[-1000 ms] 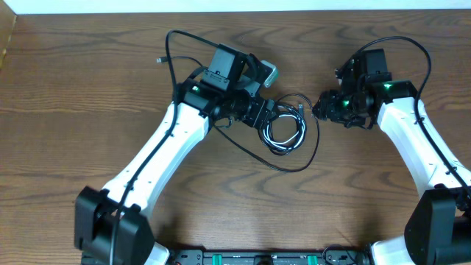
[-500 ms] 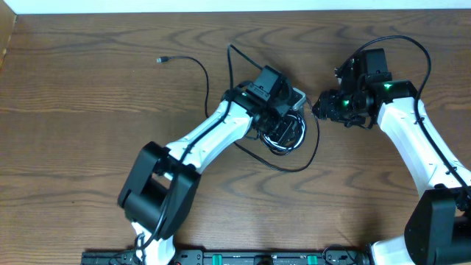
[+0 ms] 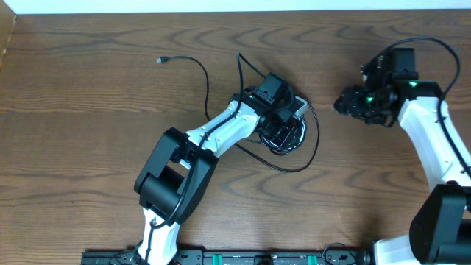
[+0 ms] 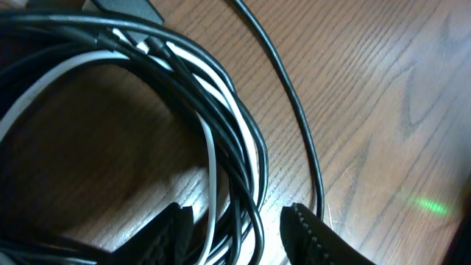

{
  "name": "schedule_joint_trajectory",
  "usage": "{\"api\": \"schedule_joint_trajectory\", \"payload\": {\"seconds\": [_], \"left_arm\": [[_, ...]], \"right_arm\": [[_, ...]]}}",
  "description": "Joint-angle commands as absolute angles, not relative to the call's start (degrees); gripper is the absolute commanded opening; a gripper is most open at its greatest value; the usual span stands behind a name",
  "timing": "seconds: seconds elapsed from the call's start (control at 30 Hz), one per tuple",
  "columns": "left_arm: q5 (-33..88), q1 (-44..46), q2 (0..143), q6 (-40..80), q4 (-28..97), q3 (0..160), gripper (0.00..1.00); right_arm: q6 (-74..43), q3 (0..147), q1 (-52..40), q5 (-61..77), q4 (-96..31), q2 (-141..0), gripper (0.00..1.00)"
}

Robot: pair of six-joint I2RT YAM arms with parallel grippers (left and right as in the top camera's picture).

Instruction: Untangle cables

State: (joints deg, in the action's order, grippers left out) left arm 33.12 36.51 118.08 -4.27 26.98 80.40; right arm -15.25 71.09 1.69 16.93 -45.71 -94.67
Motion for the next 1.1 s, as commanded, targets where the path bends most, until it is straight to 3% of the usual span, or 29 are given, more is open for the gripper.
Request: {"api": "schedule_joint_trajectory", "payload": {"seconds": [0.0, 0.5, 0.73, 1.0, 1.07], "left_arm": [[34.1, 36.9, 118.7, -4.2, 26.8, 81.1, 0.43], [32.9, 37.8, 122.1, -4.2, 24.2, 81.1, 0.38], [30.5, 37.8, 122.1, -4.2, 24.1, 81.1, 0.29], [25.4, 36.2, 120.5, -4.2, 24.8, 82.8, 0.30], [25.4, 35.5, 118.1, -4.2, 25.4, 83.9, 0.37]], "right_arm": [[-13.1, 71.5, 3.5, 17.9, -46.1, -94.8, 0.55], [-13.0, 71.5, 4.1, 18.0, -46.8, -94.8, 0.55], [-13.0, 71.5, 4.1, 18.0, -46.8, -94.8, 0.55], [-13.0, 71.5, 4.0, 18.0, -47.0, -94.8, 0.56], [-13.0, 71.5, 4.0, 18.0, -47.0, -94.8, 0.56]]}}
